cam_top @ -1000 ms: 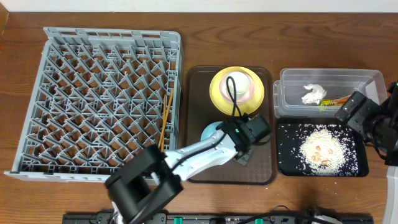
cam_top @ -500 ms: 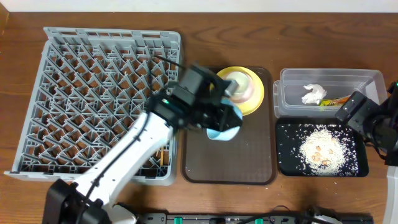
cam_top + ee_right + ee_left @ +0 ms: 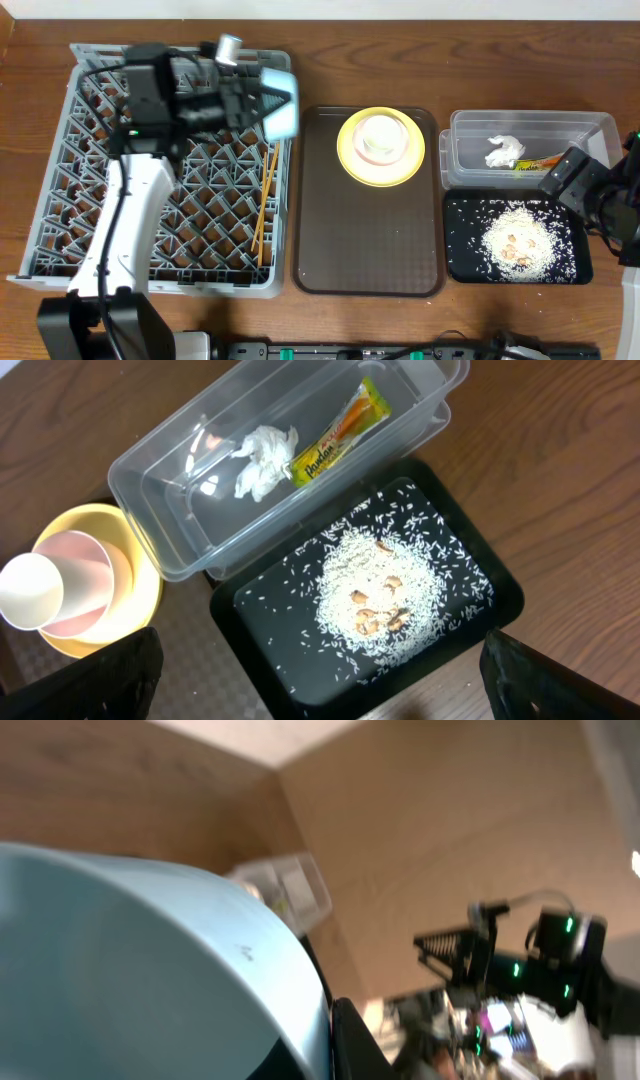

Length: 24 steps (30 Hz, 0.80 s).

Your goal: Sort waste into correct bins and load items into the dishwasher

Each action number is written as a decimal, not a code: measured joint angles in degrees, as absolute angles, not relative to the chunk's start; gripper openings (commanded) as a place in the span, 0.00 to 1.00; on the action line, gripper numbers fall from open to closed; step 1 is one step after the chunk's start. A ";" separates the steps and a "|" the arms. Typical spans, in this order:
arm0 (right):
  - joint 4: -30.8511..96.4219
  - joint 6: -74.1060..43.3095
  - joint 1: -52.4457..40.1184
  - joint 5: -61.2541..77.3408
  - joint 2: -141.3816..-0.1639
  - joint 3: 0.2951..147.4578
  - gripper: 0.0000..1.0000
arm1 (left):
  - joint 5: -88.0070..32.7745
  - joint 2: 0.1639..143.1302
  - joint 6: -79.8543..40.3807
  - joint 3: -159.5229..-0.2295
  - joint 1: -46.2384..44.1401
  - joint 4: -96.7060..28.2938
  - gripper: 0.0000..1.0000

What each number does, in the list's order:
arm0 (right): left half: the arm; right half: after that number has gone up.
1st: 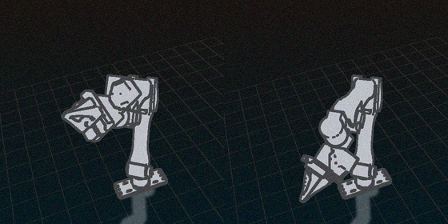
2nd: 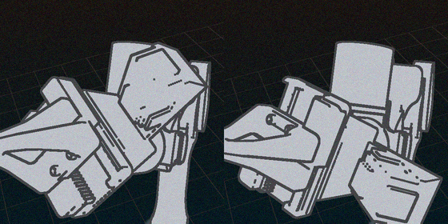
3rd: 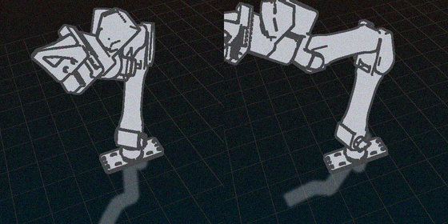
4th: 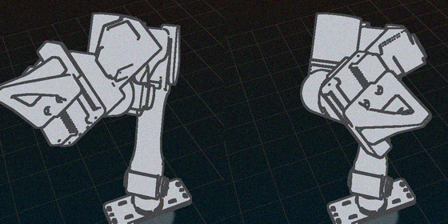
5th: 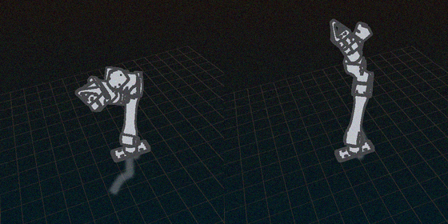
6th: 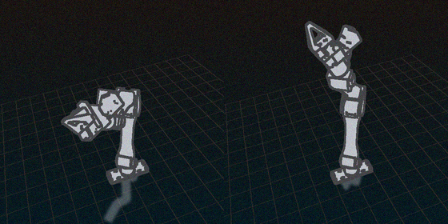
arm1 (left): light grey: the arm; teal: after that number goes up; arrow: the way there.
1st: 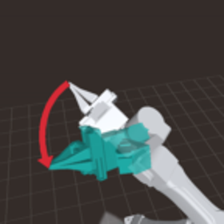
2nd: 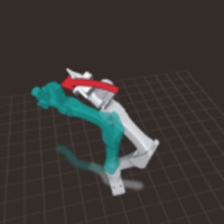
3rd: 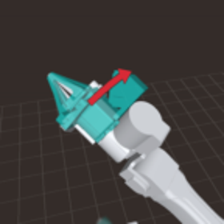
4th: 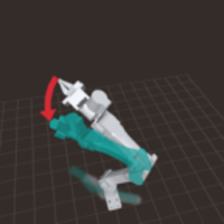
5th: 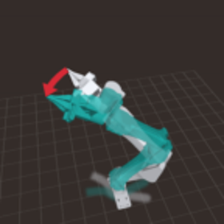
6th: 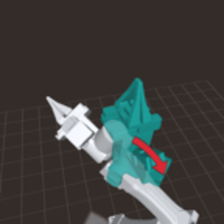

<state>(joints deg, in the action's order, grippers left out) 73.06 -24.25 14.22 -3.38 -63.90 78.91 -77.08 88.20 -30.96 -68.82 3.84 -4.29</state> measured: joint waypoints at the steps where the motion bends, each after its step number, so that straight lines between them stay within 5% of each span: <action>1: 73.06 -24.25 14.24 -3.36 -63.90 78.91 0.99 | -77.30 89.01 -32.45 -68.82 4.93 -2.39 0.07; 13: 73.06 -24.25 14.22 -3.38 -63.90 78.91 0.99 | -78.08 107.42 -57.04 -68.77 7.44 28.29 0.08; 24: 73.03 -24.25 14.22 -3.38 -63.90 78.91 0.99 | -85.10 116.22 -63.24 -68.79 10.98 30.13 0.13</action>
<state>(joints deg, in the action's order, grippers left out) 73.03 -24.25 14.22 -3.38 -63.90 78.91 -85.10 116.22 -63.24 -68.79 10.98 30.13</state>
